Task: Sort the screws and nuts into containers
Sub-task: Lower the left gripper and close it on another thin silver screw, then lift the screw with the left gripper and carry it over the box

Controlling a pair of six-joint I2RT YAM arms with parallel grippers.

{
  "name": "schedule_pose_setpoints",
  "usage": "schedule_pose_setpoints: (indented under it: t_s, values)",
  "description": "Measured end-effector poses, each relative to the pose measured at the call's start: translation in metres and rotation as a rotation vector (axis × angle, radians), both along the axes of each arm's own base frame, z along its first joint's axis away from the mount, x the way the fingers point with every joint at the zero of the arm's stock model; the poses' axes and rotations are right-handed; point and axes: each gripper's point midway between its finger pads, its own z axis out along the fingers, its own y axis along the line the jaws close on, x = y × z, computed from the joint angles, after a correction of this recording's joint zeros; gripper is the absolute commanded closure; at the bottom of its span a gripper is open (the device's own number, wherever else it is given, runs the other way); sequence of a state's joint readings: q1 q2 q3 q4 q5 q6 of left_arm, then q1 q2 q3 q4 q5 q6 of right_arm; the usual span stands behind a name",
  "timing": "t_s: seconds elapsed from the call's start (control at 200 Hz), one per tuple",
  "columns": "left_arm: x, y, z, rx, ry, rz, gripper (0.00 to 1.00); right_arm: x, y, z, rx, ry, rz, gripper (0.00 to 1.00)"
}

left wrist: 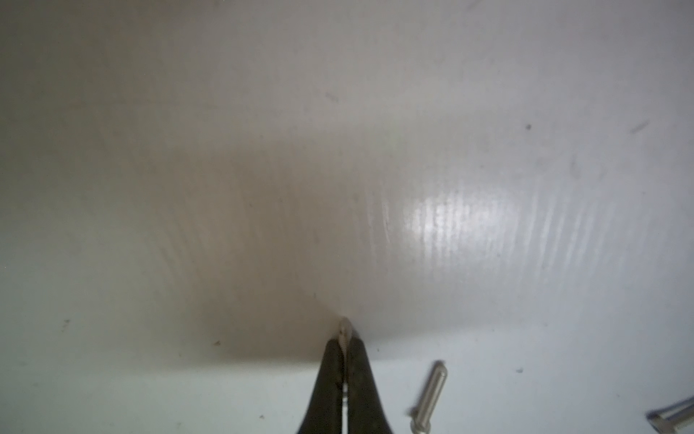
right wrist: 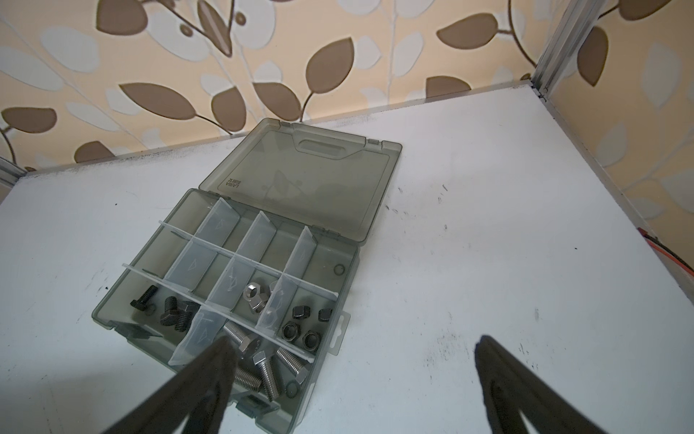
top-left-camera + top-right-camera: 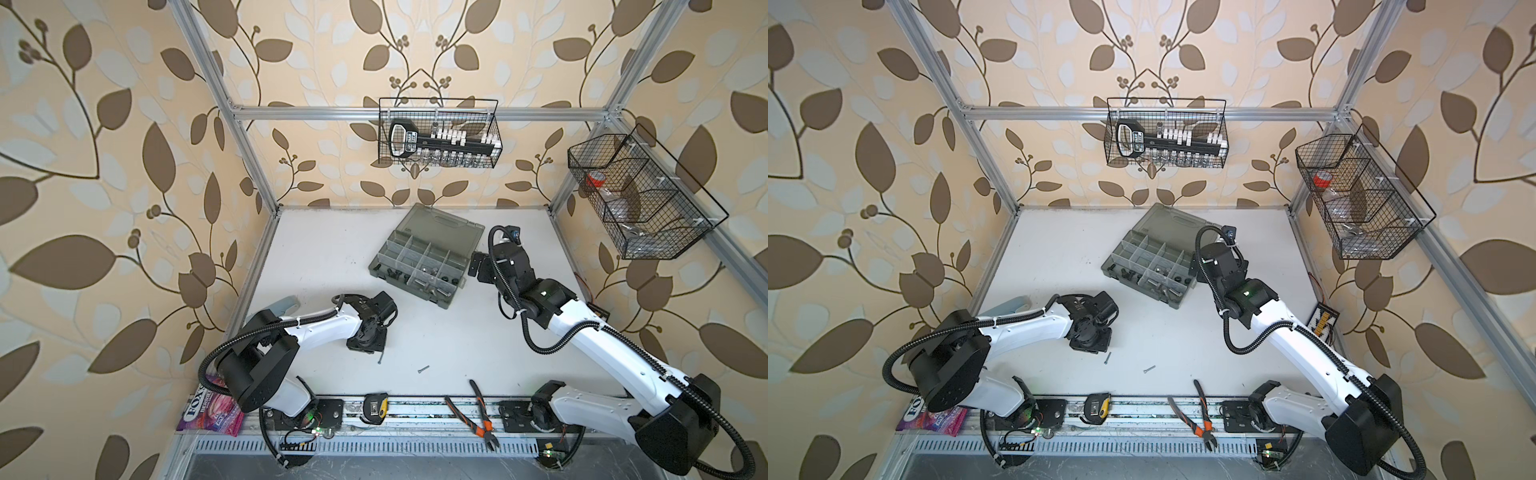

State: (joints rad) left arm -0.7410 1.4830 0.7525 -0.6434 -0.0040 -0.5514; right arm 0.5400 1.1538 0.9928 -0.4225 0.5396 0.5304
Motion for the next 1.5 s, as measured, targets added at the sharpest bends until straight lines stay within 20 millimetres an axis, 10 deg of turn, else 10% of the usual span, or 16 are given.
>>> schedule_pose_setpoints:
  t_s: [0.535,0.93,1.499]
  values:
    - [0.026,-0.021,0.023,-0.055,-0.073,0.003,1.0,0.0,-0.001,-0.001,-0.003,-0.001,-0.007,0.0]
    - [0.127,-0.084,0.098,-0.12,-0.344,-0.017,1.0,-0.003,-0.004,0.002,-0.001,-0.011,-0.016,0.0]
    - [0.261,-0.106,0.109,-0.15,-0.443,0.028,1.0,-0.009,-0.011,0.003,0.006,-0.025,-0.03,0.0]
